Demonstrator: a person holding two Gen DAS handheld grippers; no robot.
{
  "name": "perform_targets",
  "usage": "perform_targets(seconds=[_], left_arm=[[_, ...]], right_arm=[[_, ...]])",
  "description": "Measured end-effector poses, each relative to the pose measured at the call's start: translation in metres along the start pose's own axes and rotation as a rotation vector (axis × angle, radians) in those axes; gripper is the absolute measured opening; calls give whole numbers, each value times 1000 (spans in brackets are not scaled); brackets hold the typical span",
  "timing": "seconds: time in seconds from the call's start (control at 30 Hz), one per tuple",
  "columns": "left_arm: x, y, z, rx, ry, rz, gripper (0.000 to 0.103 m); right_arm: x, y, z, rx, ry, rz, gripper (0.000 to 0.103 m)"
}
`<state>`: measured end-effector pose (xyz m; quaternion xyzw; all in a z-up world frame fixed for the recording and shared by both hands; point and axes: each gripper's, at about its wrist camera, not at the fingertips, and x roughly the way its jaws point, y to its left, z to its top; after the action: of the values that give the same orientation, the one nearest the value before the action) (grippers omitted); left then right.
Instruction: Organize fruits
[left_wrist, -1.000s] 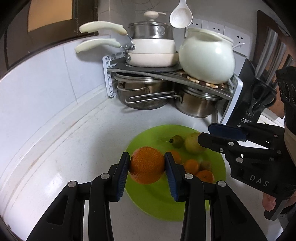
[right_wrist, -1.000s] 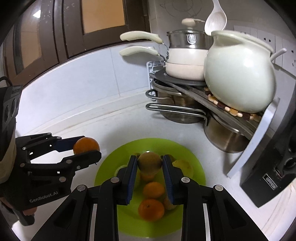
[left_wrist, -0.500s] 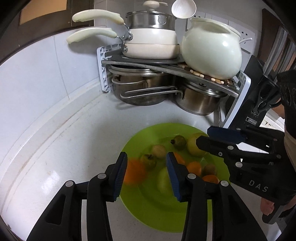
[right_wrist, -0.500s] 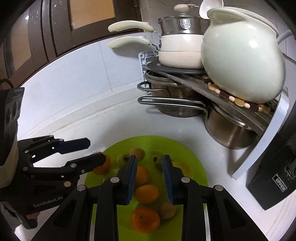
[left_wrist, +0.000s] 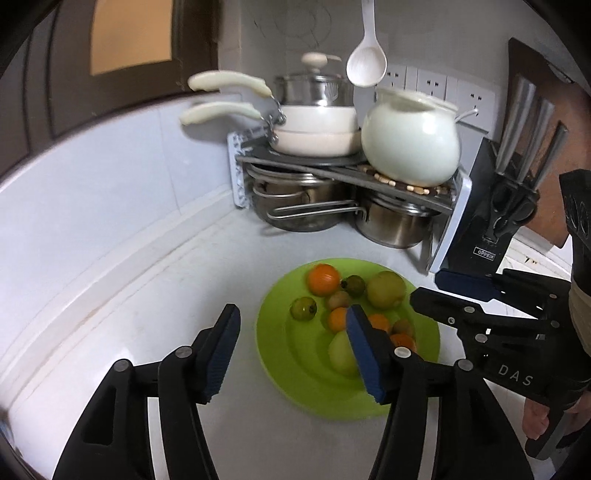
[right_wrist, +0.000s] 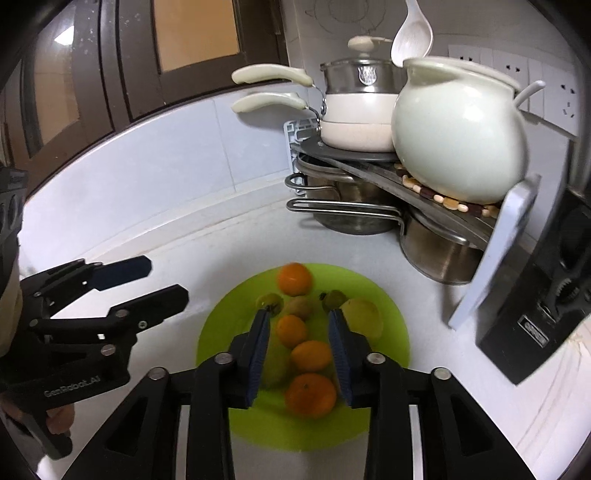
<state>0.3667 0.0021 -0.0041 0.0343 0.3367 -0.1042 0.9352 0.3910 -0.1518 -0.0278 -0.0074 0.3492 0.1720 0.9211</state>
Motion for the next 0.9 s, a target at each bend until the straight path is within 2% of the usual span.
perform_targets(seconds=[0.17,0.53,0.8,0.9], left_arm=[[-35,1,-15,-12,-37,23,67],[-101,7,-45,11,-101,56,85],[-146,-9,-71,9,-148,86,93],[-162,-18,-80,-10,-169,103,96]], right_arm=[[-30,10,-15,19,-19,-25,42],[-101,38,-51,74,-85,-138,67],[-146,46,-74,81,-128,-161,71],[-165,47,-84,64,-144,-172,77]])
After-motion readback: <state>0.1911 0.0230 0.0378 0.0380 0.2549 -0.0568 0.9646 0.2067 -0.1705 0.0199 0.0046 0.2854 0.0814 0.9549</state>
